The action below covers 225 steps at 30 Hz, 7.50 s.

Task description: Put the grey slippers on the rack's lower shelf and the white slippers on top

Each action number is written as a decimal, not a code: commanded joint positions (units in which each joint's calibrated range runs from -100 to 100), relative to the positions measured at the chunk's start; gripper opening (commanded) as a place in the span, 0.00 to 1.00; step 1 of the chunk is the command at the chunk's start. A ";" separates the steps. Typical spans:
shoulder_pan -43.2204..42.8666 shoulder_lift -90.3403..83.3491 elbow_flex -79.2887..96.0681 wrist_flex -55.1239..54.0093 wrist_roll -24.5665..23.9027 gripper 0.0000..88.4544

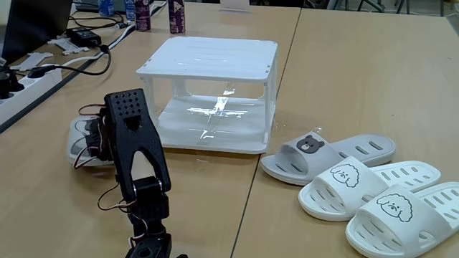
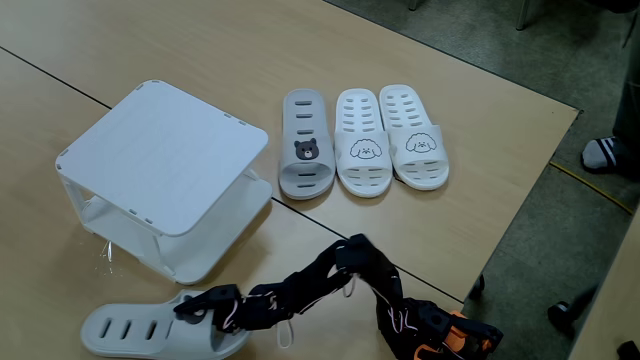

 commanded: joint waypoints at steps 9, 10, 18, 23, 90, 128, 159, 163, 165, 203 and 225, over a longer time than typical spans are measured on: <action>0.42 -41.17 33.74 0.02 0.42 0.01; 0.42 -43.69 36.63 -0.15 0.42 0.01; 6.01 -60.52 57.28 -0.58 0.42 0.01; 9.71 -67.67 65.40 -0.67 0.42 0.01; 21.06 5.28 -3.34 -19.99 0.42 0.01; 23.69 27.41 -59.00 9.17 0.42 0.20; 22.62 -6.75 -13.35 16.07 0.42 0.34; 22.54 -13.57 -4.42 15.99 0.42 0.34; 22.54 -17.61 0.00 15.90 0.42 0.34; 32.49 -35.44 65.04 -25.52 0.42 0.02; 52.72 -3.56 31.12 -38.37 0.42 0.18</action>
